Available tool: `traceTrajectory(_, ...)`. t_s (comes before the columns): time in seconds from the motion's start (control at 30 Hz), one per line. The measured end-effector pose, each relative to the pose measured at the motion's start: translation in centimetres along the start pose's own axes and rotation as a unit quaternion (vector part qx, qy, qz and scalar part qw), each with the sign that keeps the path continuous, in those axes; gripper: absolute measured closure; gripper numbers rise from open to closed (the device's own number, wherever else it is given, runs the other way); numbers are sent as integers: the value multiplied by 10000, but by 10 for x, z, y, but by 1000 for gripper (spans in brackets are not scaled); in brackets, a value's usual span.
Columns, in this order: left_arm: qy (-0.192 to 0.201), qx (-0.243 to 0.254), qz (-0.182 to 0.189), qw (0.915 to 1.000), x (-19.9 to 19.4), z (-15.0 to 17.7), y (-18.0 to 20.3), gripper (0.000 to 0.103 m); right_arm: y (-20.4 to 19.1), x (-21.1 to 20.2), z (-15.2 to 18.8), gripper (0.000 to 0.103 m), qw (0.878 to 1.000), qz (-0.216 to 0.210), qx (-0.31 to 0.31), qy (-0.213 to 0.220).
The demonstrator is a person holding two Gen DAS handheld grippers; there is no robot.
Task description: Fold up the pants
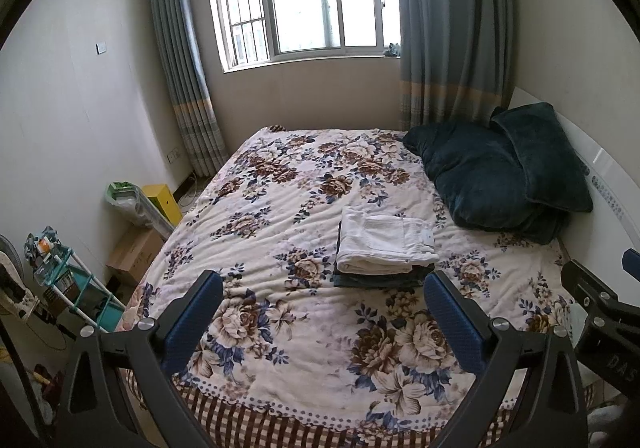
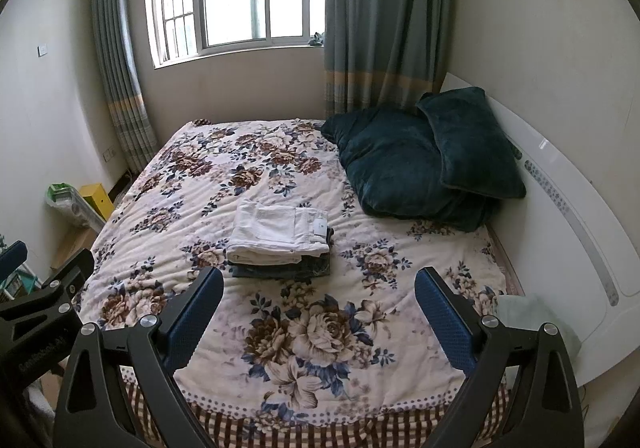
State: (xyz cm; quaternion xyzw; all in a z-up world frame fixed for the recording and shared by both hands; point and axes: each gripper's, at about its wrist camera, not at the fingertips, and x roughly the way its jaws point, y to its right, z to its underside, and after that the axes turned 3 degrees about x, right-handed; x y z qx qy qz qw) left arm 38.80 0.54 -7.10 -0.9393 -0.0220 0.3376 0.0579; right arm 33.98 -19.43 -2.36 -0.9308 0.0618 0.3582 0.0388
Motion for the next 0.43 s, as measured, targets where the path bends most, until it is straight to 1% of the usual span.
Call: traceTrajectory(0.43,40,-2,-29,10000,1,-2,-3,0,1,1,-1,4,10000,-19,-9,0)
